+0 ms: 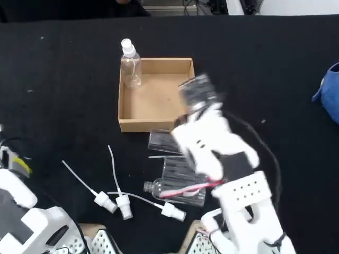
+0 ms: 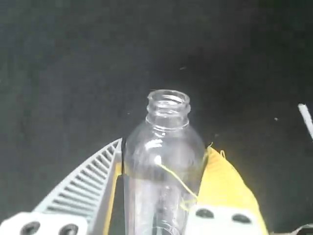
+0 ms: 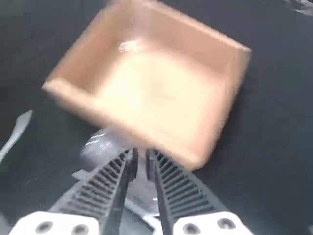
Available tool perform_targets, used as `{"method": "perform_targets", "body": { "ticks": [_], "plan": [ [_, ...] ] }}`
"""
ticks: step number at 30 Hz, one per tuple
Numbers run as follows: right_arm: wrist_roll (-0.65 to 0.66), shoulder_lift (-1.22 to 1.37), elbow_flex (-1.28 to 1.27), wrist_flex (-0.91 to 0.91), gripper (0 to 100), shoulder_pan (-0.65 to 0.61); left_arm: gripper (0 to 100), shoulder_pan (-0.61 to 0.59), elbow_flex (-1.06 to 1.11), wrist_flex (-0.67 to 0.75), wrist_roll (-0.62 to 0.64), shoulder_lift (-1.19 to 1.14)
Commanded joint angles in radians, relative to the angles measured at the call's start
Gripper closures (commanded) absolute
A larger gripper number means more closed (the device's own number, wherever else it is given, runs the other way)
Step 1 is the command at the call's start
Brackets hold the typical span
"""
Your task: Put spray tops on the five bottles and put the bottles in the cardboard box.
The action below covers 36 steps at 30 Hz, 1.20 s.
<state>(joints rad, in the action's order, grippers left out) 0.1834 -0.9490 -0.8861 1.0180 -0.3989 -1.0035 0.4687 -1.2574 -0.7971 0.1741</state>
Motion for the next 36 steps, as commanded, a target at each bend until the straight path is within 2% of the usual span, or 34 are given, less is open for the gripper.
{"method": "perform_targets", "body": {
  "ticks": [1, 3, 5, 11, 16, 22, 30, 36],
  "plan": [
    [0.017, 0.010, 0.053, 0.031, 92.4, -0.290, 97, -0.081, -0.081, -0.009, 0.064, 0.049],
    [0.008, 0.045, 0.041, 0.002, 90.0, -0.414, 97, -0.116, -0.102, -0.011, 0.104, 0.049],
    [-0.058, 0.094, 0.015, -0.078, 90.3, -0.509, 97, -0.157, -0.130, -0.012, 0.147, 0.049],
    [-0.135, 0.328, -0.071, -0.381, 91.9, -0.695, 97, -0.285, -0.237, -0.026, 0.252, 0.049],
    [-0.232, 0.513, -0.025, -0.446, 87.4, -0.756, 97, -0.315, -0.335, -0.123, 0.278, 0.049],
    [-0.265, 0.670, 0.070, -0.437, 86.4, -0.841, 97, -0.309, -0.386, -0.132, 0.400, 0.049],
    [-0.331, 0.888, 0.193, -0.434, 86.4, -0.853, 97, -0.318, -0.381, -0.133, 0.397, 0.049],
    [-0.350, 0.941, 0.191, -0.431, 86.4, -0.845, 97, -0.311, -0.381, -0.169, 0.397, 0.049]
  ]
}}
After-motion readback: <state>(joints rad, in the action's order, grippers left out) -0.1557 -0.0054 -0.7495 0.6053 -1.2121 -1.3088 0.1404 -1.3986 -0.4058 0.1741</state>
